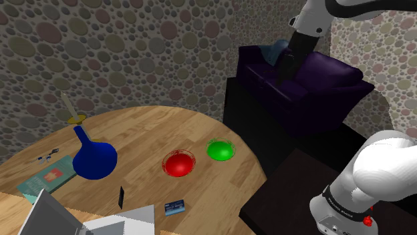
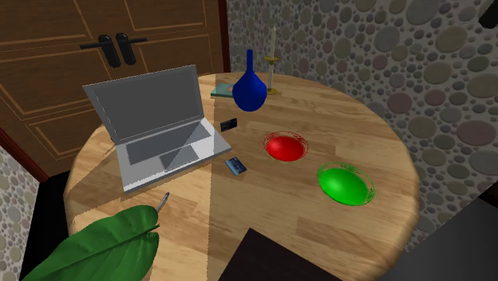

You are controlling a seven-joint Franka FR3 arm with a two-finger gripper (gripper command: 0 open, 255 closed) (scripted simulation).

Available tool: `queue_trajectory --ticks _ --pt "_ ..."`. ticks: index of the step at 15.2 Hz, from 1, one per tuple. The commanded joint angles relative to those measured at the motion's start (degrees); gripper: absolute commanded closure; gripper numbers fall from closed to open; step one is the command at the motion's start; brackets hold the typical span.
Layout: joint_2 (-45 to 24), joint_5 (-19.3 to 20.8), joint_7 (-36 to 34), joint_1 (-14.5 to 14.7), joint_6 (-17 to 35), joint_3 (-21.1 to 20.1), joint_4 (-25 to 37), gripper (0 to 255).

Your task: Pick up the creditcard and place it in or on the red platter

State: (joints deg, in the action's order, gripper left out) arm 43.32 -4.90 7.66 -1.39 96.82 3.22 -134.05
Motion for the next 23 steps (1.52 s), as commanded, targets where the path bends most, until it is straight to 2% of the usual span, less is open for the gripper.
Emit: queue_trajectory --ticks 1,7,12,18,23 --pt "0.0 0.0 0.0 0.0 0.0 0.0 0.0 0" --pt "-1.2 -3.0 4.1 3.8 13.5 -1.4 -9.6 0" --pt "-4.8 -6.0 8.0 7.7 25.4 -2.5 -15.6 0" --pt "-12.7 -10.7 13.8 13.4 40.4 -3.6 -20.0 0" --pt "-21.9 -16.5 20.5 19.6 52.9 -3.5 -21.2 0"
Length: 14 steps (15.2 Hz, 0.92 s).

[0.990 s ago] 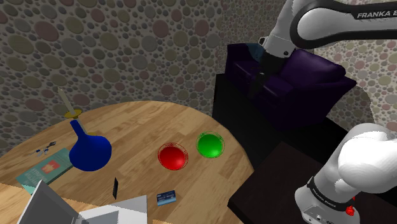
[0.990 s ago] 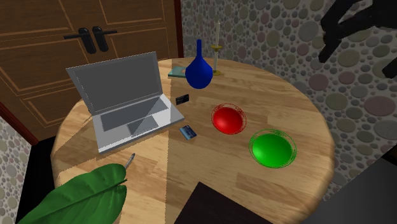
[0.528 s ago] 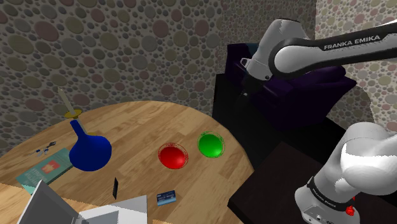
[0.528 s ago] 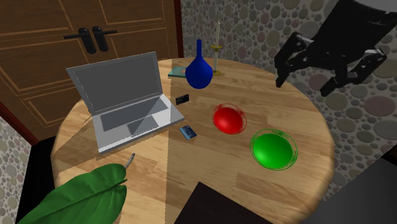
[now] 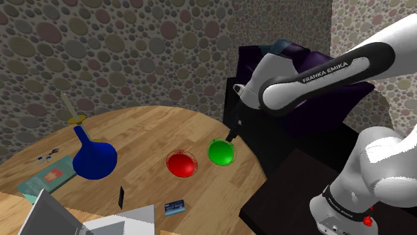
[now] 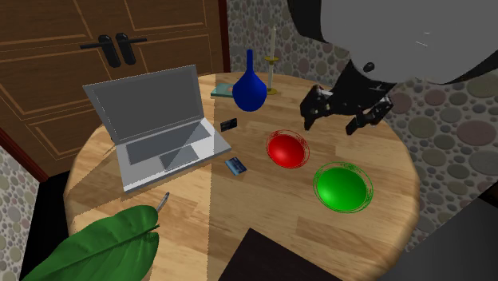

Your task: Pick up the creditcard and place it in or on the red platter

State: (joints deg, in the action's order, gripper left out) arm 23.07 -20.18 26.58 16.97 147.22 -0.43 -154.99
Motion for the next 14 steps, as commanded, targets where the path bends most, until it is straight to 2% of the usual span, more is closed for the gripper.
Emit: queue_trajectory --ticks 1,5,7,9,11,14 --pt "-3.7 -2.8 3.3 2.7 4.9 0.3 -0.1 0" --pt "-12.5 -11.7 12.5 9.5 13.8 1.6 1.5 0" --pt "-17.2 -18.6 19.2 13.2 17.3 2.4 3.3 0" --pt "-21.9 -27.3 27.6 16.2 20.1 2.4 5.7 0" --pt "-26.7 -36.9 37.0 17.7 22.1 1.1 8.9 0" --pt "-33.6 -50.2 51.1 16.9 24.4 -3.3 14.3 0"
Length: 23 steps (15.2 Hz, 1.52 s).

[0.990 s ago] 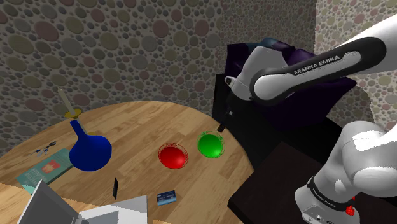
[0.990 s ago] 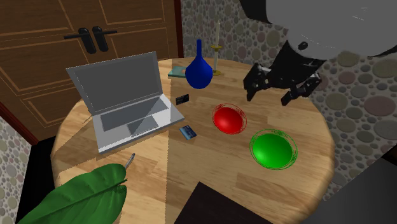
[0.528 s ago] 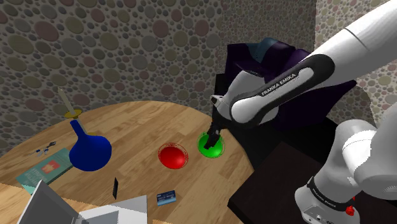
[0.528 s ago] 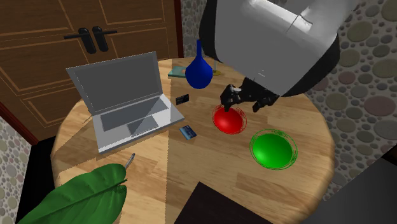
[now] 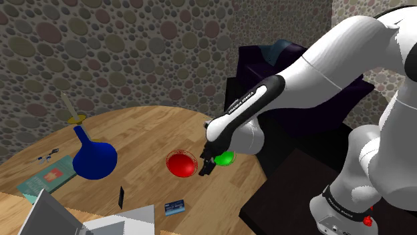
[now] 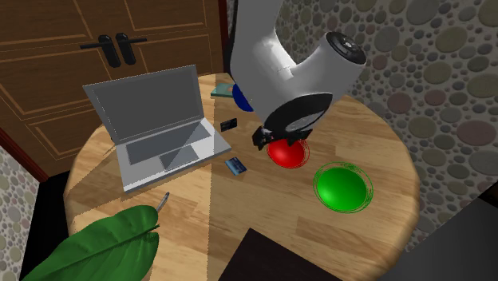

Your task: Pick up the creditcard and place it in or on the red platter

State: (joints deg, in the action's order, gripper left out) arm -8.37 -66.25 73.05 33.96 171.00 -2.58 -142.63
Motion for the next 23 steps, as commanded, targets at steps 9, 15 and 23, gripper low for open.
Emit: queue_trajectory --ticks 9,15,23 --pt "-21.6 -35.0 43.3 -0.8 4.7 -9.0 20.9 0" --pt "-31.3 -45.4 57.5 5.1 3.2 -6.0 31.5 0" --pt "-38.2 -46.3 58.0 6.9 3.4 -5.0 38.5 0"
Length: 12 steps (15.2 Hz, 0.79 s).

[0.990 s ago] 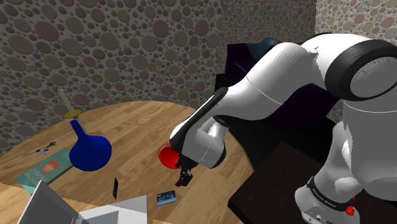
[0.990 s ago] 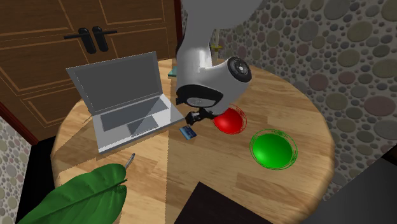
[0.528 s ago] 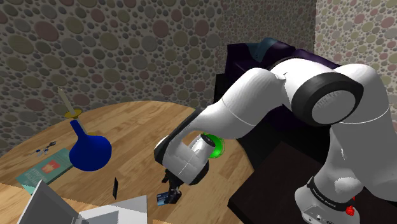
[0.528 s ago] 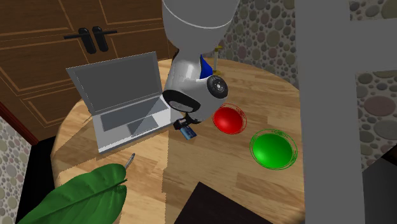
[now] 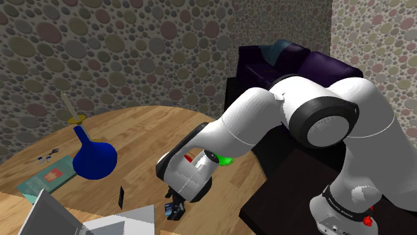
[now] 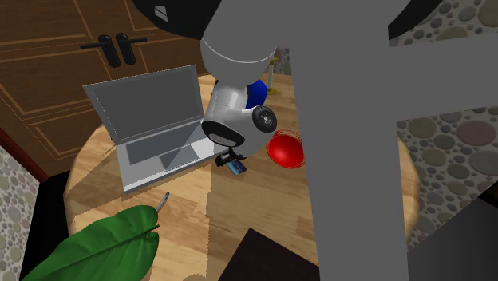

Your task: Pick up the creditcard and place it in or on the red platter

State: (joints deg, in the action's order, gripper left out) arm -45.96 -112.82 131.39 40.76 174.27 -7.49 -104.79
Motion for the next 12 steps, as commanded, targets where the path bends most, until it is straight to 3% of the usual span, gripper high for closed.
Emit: queue_trajectory --ticks 1,7,8,12 --pt "-0.6 0.3 -0.3 0.1 0.1 -0.1 0.7 0" --pt "-0.6 0.3 -0.3 0.1 0.1 -0.1 0.7 0" --pt "-0.6 0.3 -0.3 0.1 0.1 -0.1 0.7 255" --pt "-0.6 0.3 -0.3 0.1 0.1 -0.1 0.7 255"
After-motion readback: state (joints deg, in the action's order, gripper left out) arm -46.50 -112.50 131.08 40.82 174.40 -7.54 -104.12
